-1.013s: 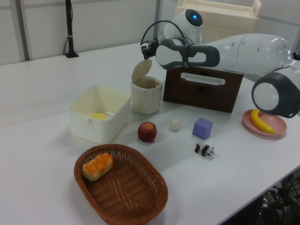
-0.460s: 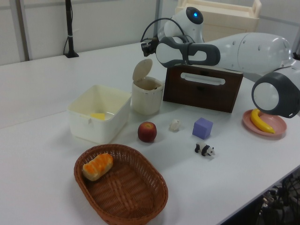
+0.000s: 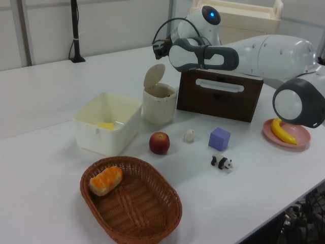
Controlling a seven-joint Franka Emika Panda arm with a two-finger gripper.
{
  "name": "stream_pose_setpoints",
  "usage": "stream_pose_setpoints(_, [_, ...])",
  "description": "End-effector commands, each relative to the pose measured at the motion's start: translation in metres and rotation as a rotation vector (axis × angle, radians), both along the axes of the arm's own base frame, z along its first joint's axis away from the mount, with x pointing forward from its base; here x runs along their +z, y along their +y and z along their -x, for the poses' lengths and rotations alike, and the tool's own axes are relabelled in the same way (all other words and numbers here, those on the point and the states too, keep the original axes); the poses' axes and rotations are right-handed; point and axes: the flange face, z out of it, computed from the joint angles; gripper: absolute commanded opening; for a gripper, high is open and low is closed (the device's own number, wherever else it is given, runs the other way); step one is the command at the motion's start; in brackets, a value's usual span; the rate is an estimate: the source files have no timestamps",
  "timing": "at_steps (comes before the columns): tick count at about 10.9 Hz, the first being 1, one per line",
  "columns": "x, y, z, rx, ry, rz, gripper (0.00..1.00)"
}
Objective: Close the trash can
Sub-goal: 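Push the raised lid forward over the trash can opening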
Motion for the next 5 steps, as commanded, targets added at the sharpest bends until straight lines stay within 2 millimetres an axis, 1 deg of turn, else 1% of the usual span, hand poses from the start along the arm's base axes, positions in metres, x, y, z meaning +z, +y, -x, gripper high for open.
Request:
stream_pose_setpoints(1, [0.001, -0.001, -0.008, 0.006, -0.031, 0.037, 0.00])
stream_pose_setpoints(3, [-0.007, -0.001, -0.010, 0.007, -0.022, 0.038, 0.00])
stream_pose_setpoints(5, [-0.010, 0.001, -0.012, 0.009, -0.019, 0.039, 0.00])
